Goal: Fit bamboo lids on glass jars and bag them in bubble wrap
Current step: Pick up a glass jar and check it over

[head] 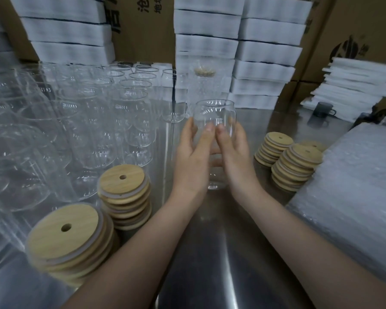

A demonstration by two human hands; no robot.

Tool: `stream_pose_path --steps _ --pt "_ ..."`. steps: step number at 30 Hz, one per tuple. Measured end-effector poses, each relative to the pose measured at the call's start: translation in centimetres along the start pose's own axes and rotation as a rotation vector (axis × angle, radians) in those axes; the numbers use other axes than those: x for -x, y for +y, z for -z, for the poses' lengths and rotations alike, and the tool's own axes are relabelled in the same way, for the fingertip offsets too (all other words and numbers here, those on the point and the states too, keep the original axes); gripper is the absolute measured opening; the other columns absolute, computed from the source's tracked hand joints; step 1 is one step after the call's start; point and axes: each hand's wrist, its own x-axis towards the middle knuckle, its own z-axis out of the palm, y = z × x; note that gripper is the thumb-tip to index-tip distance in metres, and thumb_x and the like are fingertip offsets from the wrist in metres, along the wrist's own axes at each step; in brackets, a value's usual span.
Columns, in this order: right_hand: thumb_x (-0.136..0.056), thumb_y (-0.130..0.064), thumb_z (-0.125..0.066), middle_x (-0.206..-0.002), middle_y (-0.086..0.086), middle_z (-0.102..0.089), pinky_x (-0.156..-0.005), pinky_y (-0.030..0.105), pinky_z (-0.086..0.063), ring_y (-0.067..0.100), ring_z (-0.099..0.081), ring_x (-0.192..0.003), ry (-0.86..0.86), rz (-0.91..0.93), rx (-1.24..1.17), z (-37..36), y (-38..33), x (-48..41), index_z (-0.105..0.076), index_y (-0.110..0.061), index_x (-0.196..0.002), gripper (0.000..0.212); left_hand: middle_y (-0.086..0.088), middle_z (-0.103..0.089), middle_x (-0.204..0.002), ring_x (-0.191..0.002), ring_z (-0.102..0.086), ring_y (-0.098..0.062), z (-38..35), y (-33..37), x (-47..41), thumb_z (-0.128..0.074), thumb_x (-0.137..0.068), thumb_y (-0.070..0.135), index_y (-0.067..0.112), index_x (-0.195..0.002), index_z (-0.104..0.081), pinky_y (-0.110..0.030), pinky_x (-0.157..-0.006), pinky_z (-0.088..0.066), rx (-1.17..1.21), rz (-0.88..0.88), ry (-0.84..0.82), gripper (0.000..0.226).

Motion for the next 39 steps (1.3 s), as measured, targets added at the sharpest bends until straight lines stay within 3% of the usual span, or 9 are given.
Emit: stream_pose_path --steps 4,8,12,16,19,26,30,34,39 --pt "-0.087 -0.065 -0.039 -0.135 -0.008 -0.056 -0.100 0.034 -0.047 0.007 -0.056 -0.121 0.046 0.125 0.202 -0.5 0.2 0.5 -0.046 -0.030 -0.132 0.057 0.002 -0.047 -0.140 -0.127 -0.052 -0.017 -0.3 0.0 0.6 -0.053 -0.075 0.064 0.029 -0.145 -0.029 -0.046 -0.108 -0.043 -0.053 -0.006 0.037 0.081" --pt "-0.101 -0.049 -0.034 -0.090 -0.018 -0.062 -0.061 0.019 -0.050 0.003 -0.061 -0.081 0.037 0.115 0.102 -0.6 -0.2 0.2 -0.046 -0.036 -0.098 0.018 -0.003 -0.057 -0.122 -0.111 -0.062 -0.021 0.1 -0.1 0.5 -0.062 -0.067 0.067 0.036 -0.130 -0.036 -0.050 -0.097 -0.050 -0.082 -0.077 0.105 0.075" --pt "-0.106 -0.043 -0.026 -0.107 0.020 -0.062 -0.055 0.020 -0.044 0.020 -0.056 -0.079 0.038 0.036 0.078 -0.3 -0.8 -0.5 -0.052 -0.035 -0.104 0.027 0.002 -0.060 -0.110 -0.102 -0.066 -0.027 0.2 0.1 0.1 -0.060 -0.071 0.064 0.035 -0.127 -0.040 -0.053 -0.090 -0.053 -0.077 -0.076 0.104 0.066" --pt "-0.106 -0.047 -0.025 -0.082 0.004 -0.057 -0.048 0.023 -0.043 0.007 -0.058 -0.054 -0.025 -0.132 0.021 0.3 -1.1 -0.9 -0.064 -0.025 -0.108 0.045 -0.004 -0.064 -0.110 -0.094 -0.070 -0.023 0.6 -0.2 -0.2 -0.053 -0.078 0.060 0.024 -0.127 -0.049 -0.041 -0.075 -0.058 0.002 -0.058 0.078 0.061" --pt "-0.103 -0.050 -0.033 -0.067 -0.002 -0.052 -0.055 0.029 -0.038 0.010 -0.055 -0.052 -0.073 -0.191 -0.029 1.2 -1.2 -1.4 -0.069 -0.024 -0.106 0.044 -0.014 -0.068 -0.107 -0.090 -0.072 -0.034 0.6 -0.2 -0.2 -0.053 -0.082 0.067 0.033 -0.111 -0.058 -0.059 -0.077 -0.058 0.145 0.014 0.051 0.045" --pt "-0.092 -0.064 -0.032 -0.107 0.009 -0.069 -0.082 0.038 -0.057 0.023 -0.071 -0.092 -0.277 -0.284 -0.241 1.6 -1.3 -1.2 -0.060 -0.030 -0.115 0.050 -0.001 -0.046 -0.150 -0.132 -0.051 -0.014 0.5 -0.7 -0.5 -0.033 -0.089 0.061 0.045 -0.137 -0.040 -0.050 -0.111 -0.039 0.115 -0.033 0.003 0.051" --pt "-0.080 -0.068 -0.043 -0.123 0.016 -0.068 -0.091 0.058 -0.053 0.039 -0.066 -0.110 -0.403 -0.360 -0.321 1.5 -1.4 -0.9 -0.056 -0.033 -0.121 0.055 0.012 -0.055 -0.137 -0.124 -0.053 0.000 1.1 -1.2 -1.1 -0.036 -0.106 0.031 0.033 -0.139 -0.049 -0.031 -0.100 -0.049 0.076 -0.132 0.131 0.036" --pt "-0.074 -0.059 -0.056 -0.111 0.015 -0.072 -0.073 0.042 -0.058 0.033 -0.070 -0.089 -0.271 -0.223 -0.199 0.9 -1.1 -0.4 -0.063 -0.026 -0.115 0.054 0.001 -0.055 -0.141 -0.126 -0.056 -0.016 0.5 -0.3 -0.6 -0.044 -0.103 0.032 0.027 -0.139 -0.050 -0.045 -0.105 -0.046 0.122 -0.009 0.106 0.037" --pt "-0.072 -0.062 -0.052 -0.105 -0.007 -0.066 -0.067 0.027 -0.053 0.003 -0.065 -0.076 -0.089 0.030 0.023 -0.3 -0.7 0.2 -0.051 -0.014 -0.126 0.073 0.000 -0.049 -0.141 -0.127 -0.052 -0.012 -0.4 0.0 0.9 -0.058 -0.070 0.074 0.027 -0.147 -0.029 -0.034 -0.106 -0.044 -0.089 -0.085 0.096 0.094"
